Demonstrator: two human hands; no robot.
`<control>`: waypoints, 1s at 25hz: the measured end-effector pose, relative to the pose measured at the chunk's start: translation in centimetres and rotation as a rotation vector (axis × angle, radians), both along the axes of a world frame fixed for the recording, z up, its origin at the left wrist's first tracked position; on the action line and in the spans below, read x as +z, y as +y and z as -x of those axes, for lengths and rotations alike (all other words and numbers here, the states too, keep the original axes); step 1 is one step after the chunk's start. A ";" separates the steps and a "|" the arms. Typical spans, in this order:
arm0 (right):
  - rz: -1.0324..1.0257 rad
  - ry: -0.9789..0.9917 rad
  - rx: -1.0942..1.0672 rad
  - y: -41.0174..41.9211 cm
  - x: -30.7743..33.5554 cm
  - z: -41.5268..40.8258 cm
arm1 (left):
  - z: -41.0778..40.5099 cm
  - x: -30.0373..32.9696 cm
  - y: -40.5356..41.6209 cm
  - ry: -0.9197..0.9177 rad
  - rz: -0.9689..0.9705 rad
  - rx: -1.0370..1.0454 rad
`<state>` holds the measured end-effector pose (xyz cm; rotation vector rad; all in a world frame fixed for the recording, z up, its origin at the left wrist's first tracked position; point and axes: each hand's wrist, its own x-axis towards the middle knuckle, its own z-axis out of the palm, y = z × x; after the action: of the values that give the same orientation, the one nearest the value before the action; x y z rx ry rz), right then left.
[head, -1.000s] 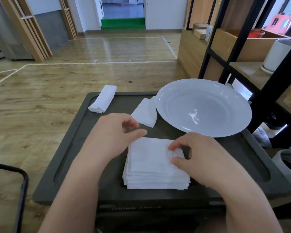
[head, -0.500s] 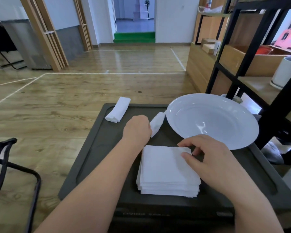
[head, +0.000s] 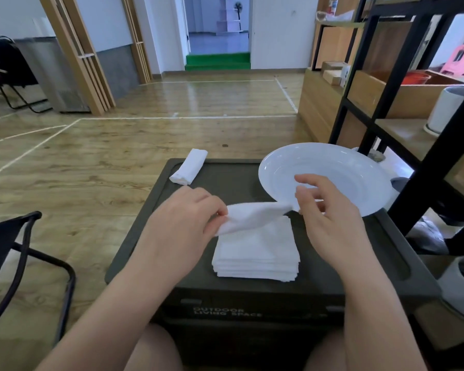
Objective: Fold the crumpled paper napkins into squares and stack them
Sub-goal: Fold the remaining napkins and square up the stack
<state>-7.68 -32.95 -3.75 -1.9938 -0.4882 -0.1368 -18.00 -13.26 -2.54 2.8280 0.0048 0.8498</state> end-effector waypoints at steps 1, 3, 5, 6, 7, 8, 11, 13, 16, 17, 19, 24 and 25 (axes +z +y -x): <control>-0.002 -0.023 -0.014 0.1 0.0 0.1 | 0.2 -0.4 -0.5 0.029 -0.007 0.003; 0.077 -0.089 -0.017 0.3 -0.2 0.4 | 0.1 -1.3 -1.2 0.071 -0.029 0.022; 0.189 -0.107 0.033 0.4 -0.5 0.5 | -0.2 -2.1 -1.5 0.110 -0.021 0.057; 0.243 -0.079 0.074 0.3 -0.7 0.5 | -0.4 -2.5 -1.5 0.126 0.001 0.077; 0.305 -0.042 0.118 0.1 -0.9 0.4 | -0.6 -2.9 -1.4 0.132 0.031 0.094; 0.373 -0.010 0.158 -0.1 -1.1 0.4 | -0.6 -3.2 -1.3 0.131 0.068 0.108; 0.494 0.066 0.219 -0.4 -1.5 0.1 | -0.7 -3.5 -1.1 0.173 0.190 0.076; 0.505 0.114 0.245 -0.5 -1.6 0.0 | -0.8 -3.8 -0.8 0.292 0.243 0.024; 0.506 0.168 0.280 -0.3 -1.9 -0.2 | -0.7 -4.6 -0.5 0.382 0.220 0.005; 0.501 0.174 0.280 -0.2 -2.0 -0.2 | -0.6 -4.9 -0.4 0.381 0.216 0.003; 0.506 0.168 0.267 -0.2 -2.0 -0.2 | -0.7 -4.9 -0.2 0.413 0.238 -0.034; 0.514 0.143 0.265 -0.4 -1.4 0.0 | -5.5 -3.8 5.0 0.143 0.600 0.220; 0.509 0.136 0.264 -0.4 -1.2 0.1 | -7.1 -3.7 6.7 0.046 0.616 0.350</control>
<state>-7.75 -33.33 -4.90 -2.3846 -0.7470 0.3156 -10.90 -6.52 -6.22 2.2837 0.6636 0.6886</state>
